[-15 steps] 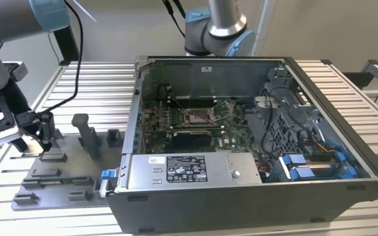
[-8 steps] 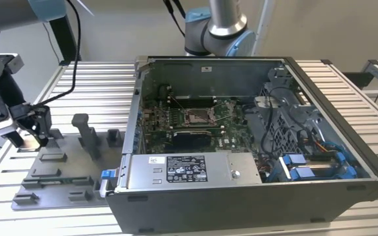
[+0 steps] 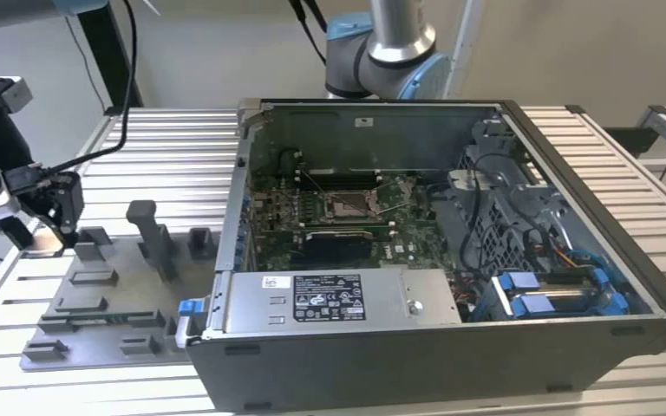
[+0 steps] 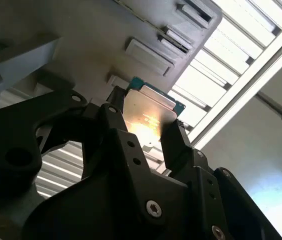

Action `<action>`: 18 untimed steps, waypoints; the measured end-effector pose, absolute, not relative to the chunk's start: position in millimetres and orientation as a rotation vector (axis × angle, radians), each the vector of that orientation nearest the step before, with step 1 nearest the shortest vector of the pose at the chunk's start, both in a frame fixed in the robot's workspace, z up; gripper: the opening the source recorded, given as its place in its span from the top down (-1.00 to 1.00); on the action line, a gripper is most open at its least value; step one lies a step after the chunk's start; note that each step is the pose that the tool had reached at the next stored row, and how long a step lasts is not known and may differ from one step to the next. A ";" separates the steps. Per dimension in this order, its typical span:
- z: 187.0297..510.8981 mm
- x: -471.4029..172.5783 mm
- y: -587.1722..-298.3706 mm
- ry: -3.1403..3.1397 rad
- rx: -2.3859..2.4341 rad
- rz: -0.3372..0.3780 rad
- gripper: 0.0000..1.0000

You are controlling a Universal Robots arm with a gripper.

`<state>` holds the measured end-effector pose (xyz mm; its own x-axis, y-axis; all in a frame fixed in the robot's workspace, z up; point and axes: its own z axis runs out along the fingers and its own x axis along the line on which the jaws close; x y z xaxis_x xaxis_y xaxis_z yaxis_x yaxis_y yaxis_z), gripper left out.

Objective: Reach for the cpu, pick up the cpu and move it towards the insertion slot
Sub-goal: 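Pick up the cpu and move it towards the insertion slot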

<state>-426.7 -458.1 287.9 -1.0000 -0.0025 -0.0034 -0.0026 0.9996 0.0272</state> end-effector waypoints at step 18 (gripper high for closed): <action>334.3 -426.9 -458.1 3.132 -0.004 0.048 1.00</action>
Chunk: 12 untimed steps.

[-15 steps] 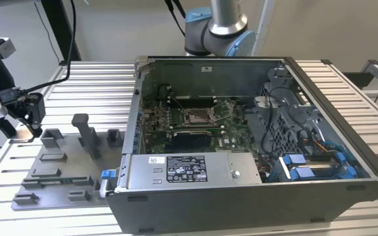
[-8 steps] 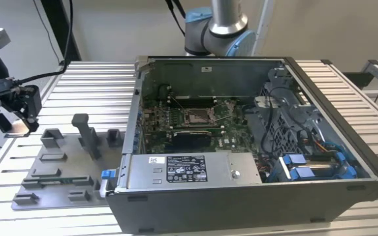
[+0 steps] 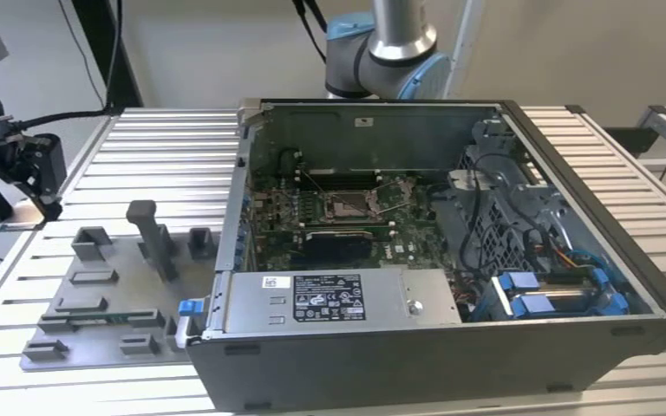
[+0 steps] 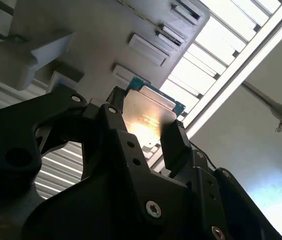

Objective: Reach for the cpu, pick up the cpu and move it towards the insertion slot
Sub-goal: 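Pick up the cpu and move it towards the insertion slot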

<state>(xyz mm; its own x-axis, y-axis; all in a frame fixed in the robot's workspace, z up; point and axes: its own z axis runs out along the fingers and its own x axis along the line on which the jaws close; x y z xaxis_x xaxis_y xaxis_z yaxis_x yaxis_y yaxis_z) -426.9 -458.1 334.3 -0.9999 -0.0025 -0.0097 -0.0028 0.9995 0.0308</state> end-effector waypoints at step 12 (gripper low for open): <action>374.8 -426.9 -458.1 3.128 -0.004 0.053 1.00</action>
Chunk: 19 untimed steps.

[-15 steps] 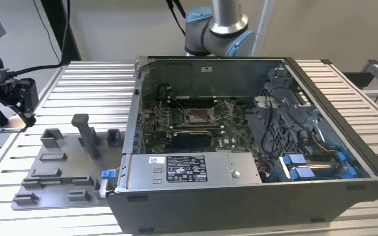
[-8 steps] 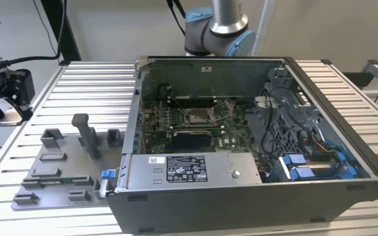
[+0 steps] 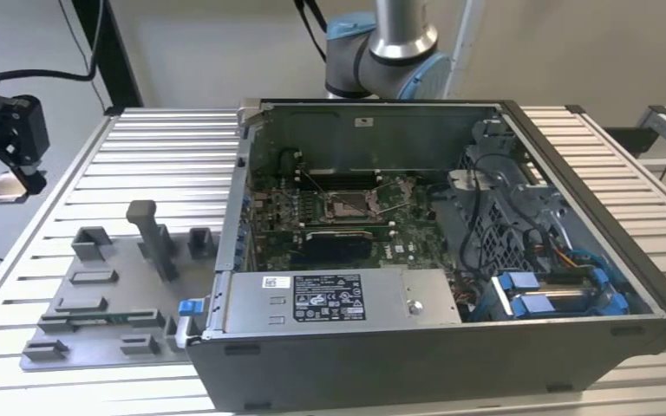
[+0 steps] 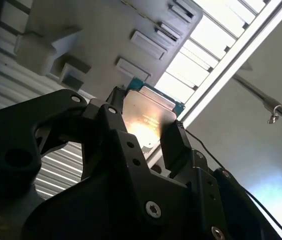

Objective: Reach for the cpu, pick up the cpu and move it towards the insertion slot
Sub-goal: 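Pick up the cpu and move it towards the insertion slot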

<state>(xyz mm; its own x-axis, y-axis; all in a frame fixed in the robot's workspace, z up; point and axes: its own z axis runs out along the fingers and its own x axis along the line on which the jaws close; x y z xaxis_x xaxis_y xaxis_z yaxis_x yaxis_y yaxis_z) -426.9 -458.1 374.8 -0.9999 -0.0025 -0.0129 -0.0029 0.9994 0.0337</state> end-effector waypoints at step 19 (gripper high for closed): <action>391.0 -419.6 -458.1 3.123 -0.004 0.053 1.00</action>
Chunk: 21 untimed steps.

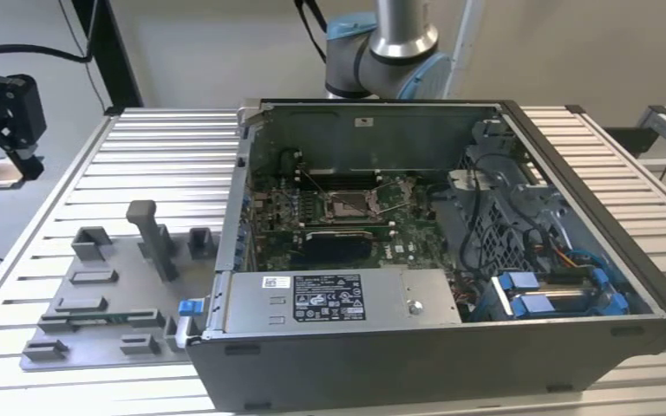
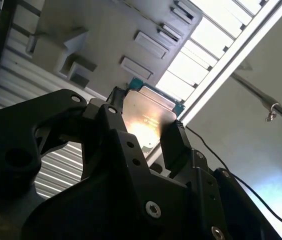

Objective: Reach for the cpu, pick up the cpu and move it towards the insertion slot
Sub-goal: 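Pick up the cpu and move it towards the insertion slot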

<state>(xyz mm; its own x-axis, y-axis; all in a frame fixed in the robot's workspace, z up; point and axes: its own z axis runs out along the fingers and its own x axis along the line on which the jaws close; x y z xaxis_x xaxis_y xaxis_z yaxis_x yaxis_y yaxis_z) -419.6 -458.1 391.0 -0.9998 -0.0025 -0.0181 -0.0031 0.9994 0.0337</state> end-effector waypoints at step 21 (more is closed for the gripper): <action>391.0 -336.0 -458.1 3.123 -0.004 0.053 1.00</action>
